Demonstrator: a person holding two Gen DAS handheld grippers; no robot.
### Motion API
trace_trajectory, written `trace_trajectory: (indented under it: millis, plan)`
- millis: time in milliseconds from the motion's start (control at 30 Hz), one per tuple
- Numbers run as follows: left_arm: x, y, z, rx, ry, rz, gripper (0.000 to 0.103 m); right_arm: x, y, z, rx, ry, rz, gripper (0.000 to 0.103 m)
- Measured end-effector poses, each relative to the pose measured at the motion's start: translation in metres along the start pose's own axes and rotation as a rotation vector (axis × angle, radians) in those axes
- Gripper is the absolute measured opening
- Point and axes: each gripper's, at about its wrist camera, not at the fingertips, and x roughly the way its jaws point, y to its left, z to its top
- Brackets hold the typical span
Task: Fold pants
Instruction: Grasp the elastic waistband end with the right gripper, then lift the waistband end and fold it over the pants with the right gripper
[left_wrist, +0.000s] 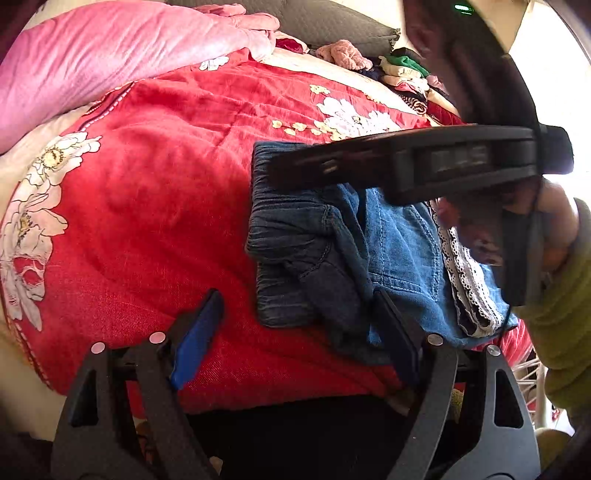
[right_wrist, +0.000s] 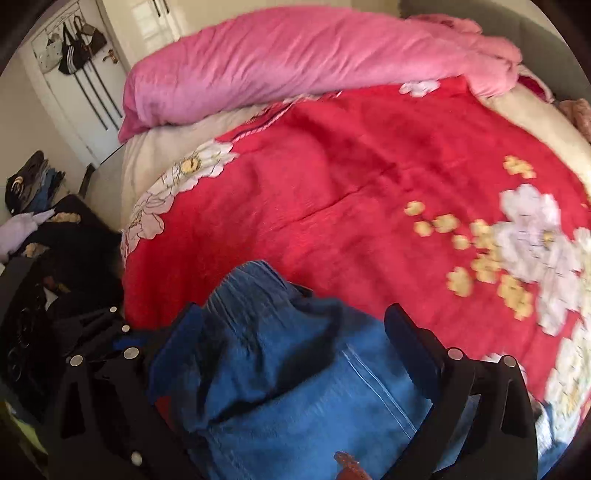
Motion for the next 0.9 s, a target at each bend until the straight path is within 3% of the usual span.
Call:
trace_trajectory:
  millis: [67, 100, 200, 300, 467, 700, 900]
  plan:
    - [0.002, 0.001, 0.001, -0.002, 0.003, 0.0, 0.074, 0.012, 0.001, 0.0, -0.009, 0.015, 0.017, 0.093]
    - [0.002, 0.001, 0.001, -0.002, 0.002, -0.001, 0.074, 0.016, 0.0, -0.001, -0.01, 0.013, 0.044, 0.078]
    - [0.002, 0.002, 0.001, -0.005, 0.002, -0.005, 0.074, 0.019, 0.0, -0.004, -0.004, 0.001, 0.104, 0.051]
    - [0.003, 0.001, 0.001, -0.001, 0.006, -0.001, 0.074, 0.006, 0.001, -0.008, -0.006, -0.042, 0.105, 0.038]
    - [0.003, -0.005, 0.006, 0.004, 0.008, -0.004, 0.076, -0.031, -0.006, -0.021, 0.031, -0.135, 0.132, 0.032]
    - [-0.003, -0.031, 0.016, -0.011, 0.016, -0.128, 0.08, -0.094, -0.034, -0.05, 0.126, -0.268, 0.186, 0.031]
    - [0.01, -0.068, 0.027, 0.004, 0.056, -0.241, 0.08, -0.137, -0.07, -0.084, 0.209, -0.351, 0.182, 0.031]
